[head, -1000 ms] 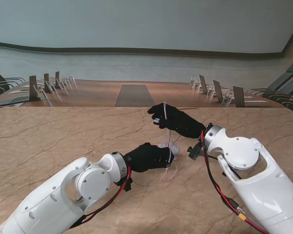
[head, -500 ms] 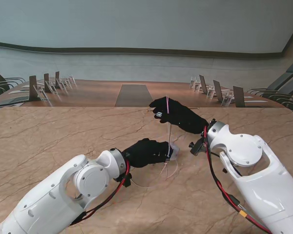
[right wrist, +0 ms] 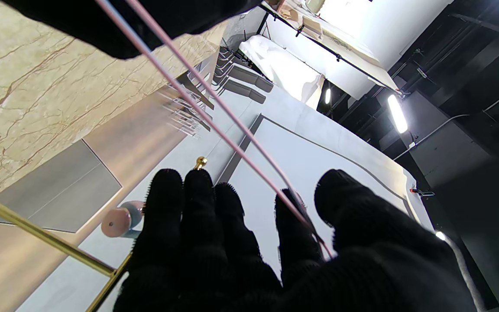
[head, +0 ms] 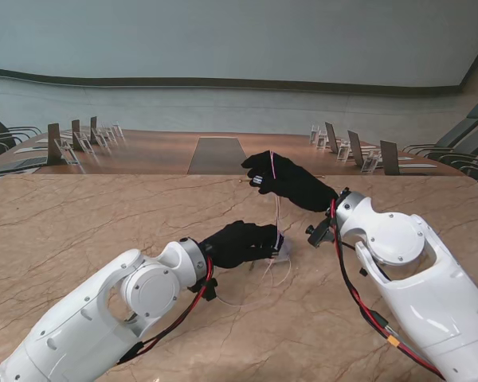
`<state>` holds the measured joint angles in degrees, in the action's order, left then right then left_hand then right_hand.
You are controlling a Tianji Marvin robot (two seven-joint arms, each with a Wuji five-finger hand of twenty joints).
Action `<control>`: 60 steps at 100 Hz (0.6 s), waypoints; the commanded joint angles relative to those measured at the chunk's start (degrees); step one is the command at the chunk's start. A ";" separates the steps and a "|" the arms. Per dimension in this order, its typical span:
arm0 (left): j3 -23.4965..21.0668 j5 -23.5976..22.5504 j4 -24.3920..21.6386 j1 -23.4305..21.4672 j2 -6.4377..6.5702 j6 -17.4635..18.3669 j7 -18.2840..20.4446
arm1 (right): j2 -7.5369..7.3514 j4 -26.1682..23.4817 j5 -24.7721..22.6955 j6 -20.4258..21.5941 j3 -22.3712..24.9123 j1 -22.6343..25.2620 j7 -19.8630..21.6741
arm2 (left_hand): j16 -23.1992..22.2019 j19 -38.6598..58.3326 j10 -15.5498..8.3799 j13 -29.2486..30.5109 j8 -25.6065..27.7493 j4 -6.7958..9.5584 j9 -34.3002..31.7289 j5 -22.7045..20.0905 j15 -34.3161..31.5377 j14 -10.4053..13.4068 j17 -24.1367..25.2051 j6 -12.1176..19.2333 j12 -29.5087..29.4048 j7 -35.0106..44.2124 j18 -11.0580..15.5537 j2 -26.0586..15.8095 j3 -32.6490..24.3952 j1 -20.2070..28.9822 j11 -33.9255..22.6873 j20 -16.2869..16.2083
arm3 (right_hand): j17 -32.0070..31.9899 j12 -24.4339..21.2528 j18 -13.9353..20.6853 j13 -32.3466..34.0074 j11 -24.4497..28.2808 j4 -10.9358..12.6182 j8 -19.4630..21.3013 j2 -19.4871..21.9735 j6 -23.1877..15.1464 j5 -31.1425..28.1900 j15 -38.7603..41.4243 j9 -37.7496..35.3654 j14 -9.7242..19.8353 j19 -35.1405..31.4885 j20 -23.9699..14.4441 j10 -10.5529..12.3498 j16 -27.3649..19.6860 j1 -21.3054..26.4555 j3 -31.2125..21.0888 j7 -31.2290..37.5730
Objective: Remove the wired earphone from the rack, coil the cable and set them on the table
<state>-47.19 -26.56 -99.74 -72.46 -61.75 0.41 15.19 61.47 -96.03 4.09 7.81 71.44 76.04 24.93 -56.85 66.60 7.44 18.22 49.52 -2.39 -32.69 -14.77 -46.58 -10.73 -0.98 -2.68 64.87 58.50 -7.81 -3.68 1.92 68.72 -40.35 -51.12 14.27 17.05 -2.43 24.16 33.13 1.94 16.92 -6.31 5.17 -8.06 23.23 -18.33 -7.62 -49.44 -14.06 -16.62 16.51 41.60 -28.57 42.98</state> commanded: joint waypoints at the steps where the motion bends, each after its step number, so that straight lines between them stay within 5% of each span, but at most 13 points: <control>1: -0.22 0.25 -0.03 0.14 -0.38 0.01 -0.04 | 0.33 -0.22 0.19 0.45 -0.22 -0.21 -0.13 | 0.52 1.86 -0.67 0.53 -0.28 -0.48 0.25 1.28 -0.75 0.73 0.00 0.03 -0.21 1.41 0.90 0.27 0.13 4.22 0.02 -0.61 | 1.11 0.51 1.12 0.94 1.20 0.34 -0.72 2.26 -1.77 -0.12 0.70 -0.01 -0.80 -1.33 1.30 -0.55 0.24 2.75 -1.04 1.05; 60: -1.30 1.09 0.69 0.95 -0.68 0.84 -0.73 | 0.72 2.33 0.62 1.66 -1.69 -3.06 -0.71 | 0.58 1.82 -0.57 0.65 -0.43 -0.47 0.07 1.11 -0.71 0.66 -0.15 0.07 -0.27 1.36 0.77 0.37 0.11 4.24 0.09 -0.40 | -1.06 0.15 2.17 -1.47 0.48 -0.12 -0.77 2.57 -2.76 1.09 -0.12 2.07 -0.01 -0.21 1.75 0.17 -0.09 1.96 0.11 1.24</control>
<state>-48.44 -25.64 -99.31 -71.66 -62.05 1.23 14.55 61.73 -94.10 4.60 9.04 70.00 73.46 24.56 -56.53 66.60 7.44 18.22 49.45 -2.39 -32.68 -14.77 -46.58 -10.73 -0.99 -2.68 64.85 58.50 -7.81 -3.68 1.92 68.72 -40.34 -51.13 14.03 17.05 -2.44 24.06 33.13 1.94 16.80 -6.31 4.24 -8.04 23.23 -18.13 -7.62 -49.44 -13.41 -16.62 16.52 41.61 -28.57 43.01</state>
